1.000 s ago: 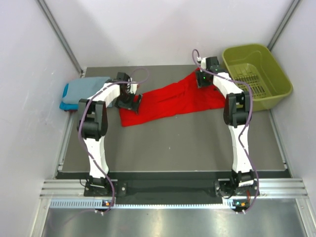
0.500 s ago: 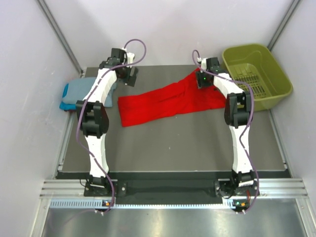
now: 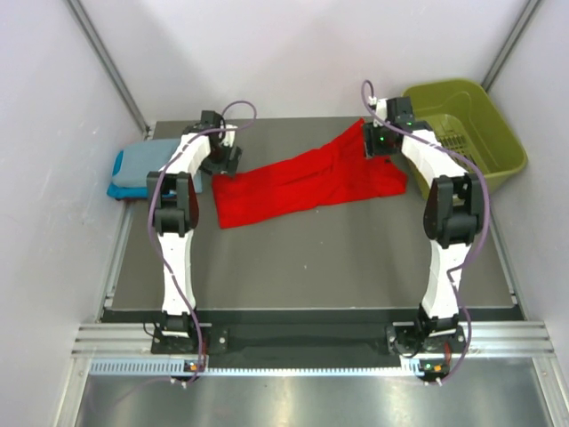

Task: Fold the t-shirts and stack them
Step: Fold the tshirt

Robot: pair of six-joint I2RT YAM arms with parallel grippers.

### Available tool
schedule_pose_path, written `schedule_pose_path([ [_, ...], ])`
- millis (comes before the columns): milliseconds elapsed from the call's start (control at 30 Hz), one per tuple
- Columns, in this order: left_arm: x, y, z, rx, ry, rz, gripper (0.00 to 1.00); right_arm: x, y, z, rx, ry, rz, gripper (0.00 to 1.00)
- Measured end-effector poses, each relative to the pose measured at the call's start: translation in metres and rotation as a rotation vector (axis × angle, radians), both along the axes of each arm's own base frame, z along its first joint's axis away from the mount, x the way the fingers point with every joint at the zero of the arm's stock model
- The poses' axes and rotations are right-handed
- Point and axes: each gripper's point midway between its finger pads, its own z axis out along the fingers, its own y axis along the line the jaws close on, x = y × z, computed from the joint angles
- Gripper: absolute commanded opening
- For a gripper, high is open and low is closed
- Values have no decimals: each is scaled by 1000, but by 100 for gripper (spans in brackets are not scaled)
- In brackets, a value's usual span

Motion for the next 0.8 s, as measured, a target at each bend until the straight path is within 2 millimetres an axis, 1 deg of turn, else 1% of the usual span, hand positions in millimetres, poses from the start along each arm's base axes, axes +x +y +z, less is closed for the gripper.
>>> schedule_pose_path([
  [33,-1,3,-4,-4,11,3,83,-5,-1,4,7,-4,-2,54],
  [100,0,6,-4,-15,13,2,80,-20,-3,8,15,11,-3,54],
  [133,0,7,-3,-16,13,-1,75,-25,-4,7,17,20,-8,54],
  [167,0,8,-2,-19,13,-4,64,-31,-5,5,16,33,-10,54],
  [200,-1,8,-3,-23,17,-7,56,-36,-6,1,14,49,-11,54],
  [233,-3,6,-4,-29,25,-16,45,-40,-6,-3,11,63,-12,54],
  [267,-5,5,-5,-34,34,-23,29,-45,-8,-10,6,84,-13,54],
  [333,-9,1,-8,-58,53,-41,14,-54,-10,-21,-2,123,-18,54],
  [367,-11,-2,-8,-65,60,-49,2,-58,-12,-25,-5,139,-21,54],
  [400,-12,-4,-9,-73,65,-56,0,-60,-14,-28,-8,151,-25,54],
  [500,-15,-6,-10,-87,71,-65,0,-60,-18,-37,-16,170,-35,54],
  [633,-21,-7,-10,-111,77,-68,0,-58,-22,-58,-33,211,-43,54],
  [800,-36,-8,-11,-129,106,-71,0,-54,-23,-82,-47,257,-45,54],
])
